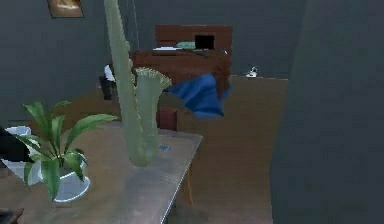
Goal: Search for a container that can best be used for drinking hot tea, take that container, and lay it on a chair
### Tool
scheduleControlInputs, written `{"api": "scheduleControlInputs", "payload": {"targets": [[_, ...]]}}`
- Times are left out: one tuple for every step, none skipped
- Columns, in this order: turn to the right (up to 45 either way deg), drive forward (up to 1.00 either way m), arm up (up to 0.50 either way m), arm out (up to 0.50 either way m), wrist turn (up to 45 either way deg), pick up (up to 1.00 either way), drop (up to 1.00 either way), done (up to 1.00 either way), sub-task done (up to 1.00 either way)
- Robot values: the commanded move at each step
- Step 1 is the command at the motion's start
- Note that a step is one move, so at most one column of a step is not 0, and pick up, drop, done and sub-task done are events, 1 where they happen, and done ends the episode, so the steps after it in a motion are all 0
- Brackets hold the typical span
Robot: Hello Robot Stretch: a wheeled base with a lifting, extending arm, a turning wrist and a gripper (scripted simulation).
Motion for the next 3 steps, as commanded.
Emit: {"api": "scheduleControlInputs", "payload": {"targets": [[-45.0,0.00,0.00,0.00,0.0,0.00,0.00,0.00,0.00],[-45.0,0.00,0.00,0.00,0.0,0.00,0.00,0.00,0.00],[-45.0,0.00,0.00,0.00,0.0,0.00,0.00,0.00,0.00]]}}
